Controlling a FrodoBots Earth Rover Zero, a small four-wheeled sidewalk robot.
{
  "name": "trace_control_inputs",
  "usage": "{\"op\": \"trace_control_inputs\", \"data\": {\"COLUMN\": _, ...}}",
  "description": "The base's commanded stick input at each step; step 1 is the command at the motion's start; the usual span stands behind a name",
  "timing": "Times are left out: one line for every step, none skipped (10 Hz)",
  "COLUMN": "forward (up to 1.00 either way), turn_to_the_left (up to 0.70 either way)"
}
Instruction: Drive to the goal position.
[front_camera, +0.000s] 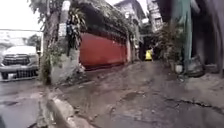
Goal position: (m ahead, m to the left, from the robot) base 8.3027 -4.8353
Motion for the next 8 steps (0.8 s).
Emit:
{"op": "trace_control_inputs", "data": {"forward": 1.0, "turn_to_the_left": 0.0}}
{"op": "trace_control_inputs", "data": {"forward": 1.0, "turn_to_the_left": 0.0}}
{"op": "trace_control_inputs", "data": {"forward": 1.0, "turn_to_the_left": 0.0}}
{"op": "trace_control_inputs", "data": {"forward": 1.0, "turn_to_the_left": 0.0}}
{"op": "trace_control_inputs", "data": {"forward": 1.0, "turn_to_the_left": 0.0}}
{"op": "trace_control_inputs", "data": {"forward": 1.0, "turn_to_the_left": 0.0}}
{"op": "trace_control_inputs", "data": {"forward": 1.0, "turn_to_the_left": 0.0}}
{"op": "trace_control_inputs", "data": {"forward": 1.0, "turn_to_the_left": 0.0}}
